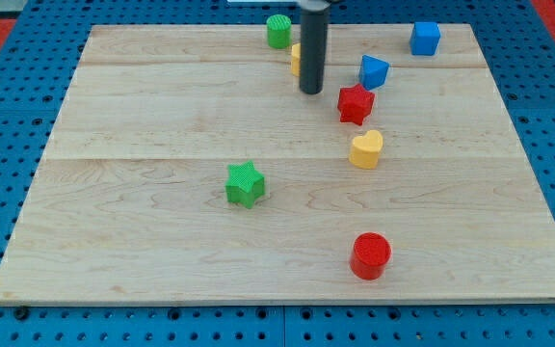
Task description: Push the green circle to the green star
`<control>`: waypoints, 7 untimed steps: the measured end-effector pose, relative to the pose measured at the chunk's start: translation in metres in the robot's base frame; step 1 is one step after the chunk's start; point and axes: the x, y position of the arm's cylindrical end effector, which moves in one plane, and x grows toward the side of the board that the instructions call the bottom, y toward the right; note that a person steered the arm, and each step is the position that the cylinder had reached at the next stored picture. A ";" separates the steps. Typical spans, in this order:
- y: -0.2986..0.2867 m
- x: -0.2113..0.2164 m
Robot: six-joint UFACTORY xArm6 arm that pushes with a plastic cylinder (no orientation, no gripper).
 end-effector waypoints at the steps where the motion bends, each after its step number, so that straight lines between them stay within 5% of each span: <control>1: 0.072 -0.019; 2: 0.034 -0.093; 3: -0.012 -0.117; 4: -0.061 -0.115; 6: -0.162 0.001; 7: -0.094 -0.011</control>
